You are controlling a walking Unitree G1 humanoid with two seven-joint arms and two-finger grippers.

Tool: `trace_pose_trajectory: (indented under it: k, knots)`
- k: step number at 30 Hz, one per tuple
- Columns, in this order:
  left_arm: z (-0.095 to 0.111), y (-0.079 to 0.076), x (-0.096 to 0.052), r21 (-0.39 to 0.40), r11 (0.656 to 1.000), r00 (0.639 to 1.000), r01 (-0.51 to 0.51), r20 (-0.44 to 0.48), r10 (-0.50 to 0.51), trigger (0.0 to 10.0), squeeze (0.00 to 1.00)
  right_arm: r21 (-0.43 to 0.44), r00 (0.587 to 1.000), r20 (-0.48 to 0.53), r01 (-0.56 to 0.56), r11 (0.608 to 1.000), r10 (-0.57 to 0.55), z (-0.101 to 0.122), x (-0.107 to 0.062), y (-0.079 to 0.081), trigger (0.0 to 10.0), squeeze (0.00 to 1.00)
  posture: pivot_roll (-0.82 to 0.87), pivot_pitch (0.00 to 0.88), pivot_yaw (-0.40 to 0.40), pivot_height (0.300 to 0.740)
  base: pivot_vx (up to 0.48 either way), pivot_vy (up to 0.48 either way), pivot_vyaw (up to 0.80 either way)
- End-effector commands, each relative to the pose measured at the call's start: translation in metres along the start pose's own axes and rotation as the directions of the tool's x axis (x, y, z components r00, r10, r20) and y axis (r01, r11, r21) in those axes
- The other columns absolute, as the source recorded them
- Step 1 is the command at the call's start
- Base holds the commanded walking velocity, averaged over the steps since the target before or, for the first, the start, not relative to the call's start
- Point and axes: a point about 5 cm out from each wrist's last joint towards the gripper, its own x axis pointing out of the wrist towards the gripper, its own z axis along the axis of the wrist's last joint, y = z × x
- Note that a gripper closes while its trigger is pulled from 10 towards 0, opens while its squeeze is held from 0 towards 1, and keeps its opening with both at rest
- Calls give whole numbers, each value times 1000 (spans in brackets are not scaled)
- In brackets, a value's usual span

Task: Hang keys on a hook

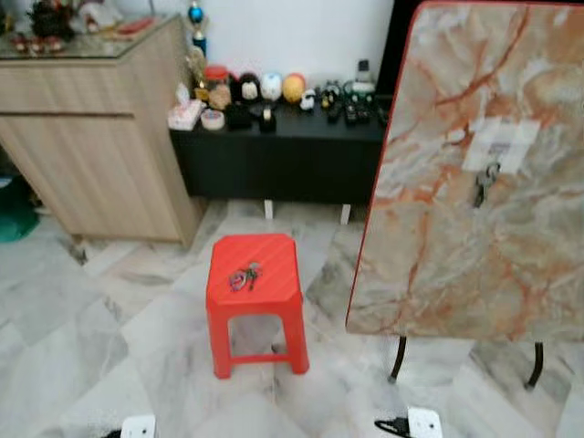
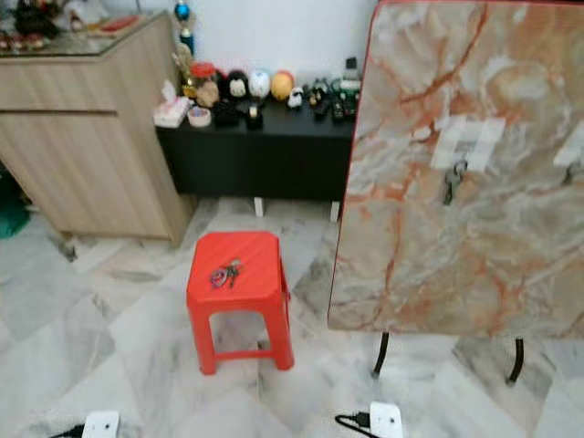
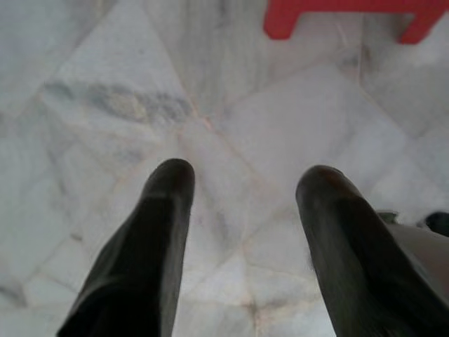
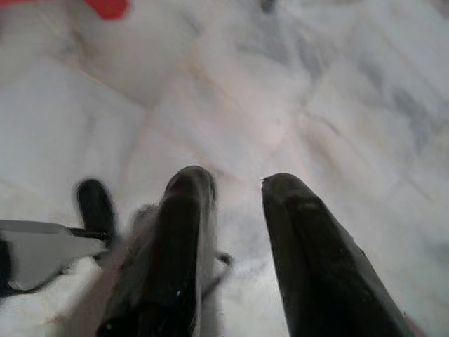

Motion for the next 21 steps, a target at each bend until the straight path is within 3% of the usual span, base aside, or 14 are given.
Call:
trace_pose_trajectory:
  k: [1,21]
  knots:
    - [-7,7,-2,-1,1000,999,-19,-28,19,10000,0,3,1000,10,-12,1000,12,4,1,6,10000,0,21,0,3,740,0,334,0]
    - [0,8,0,3,1000,1000,-19,-15,19,10000,0,1,999,30,-15,1000,15,15,2,7,10000,0,28,0,13,740,0,335,0]
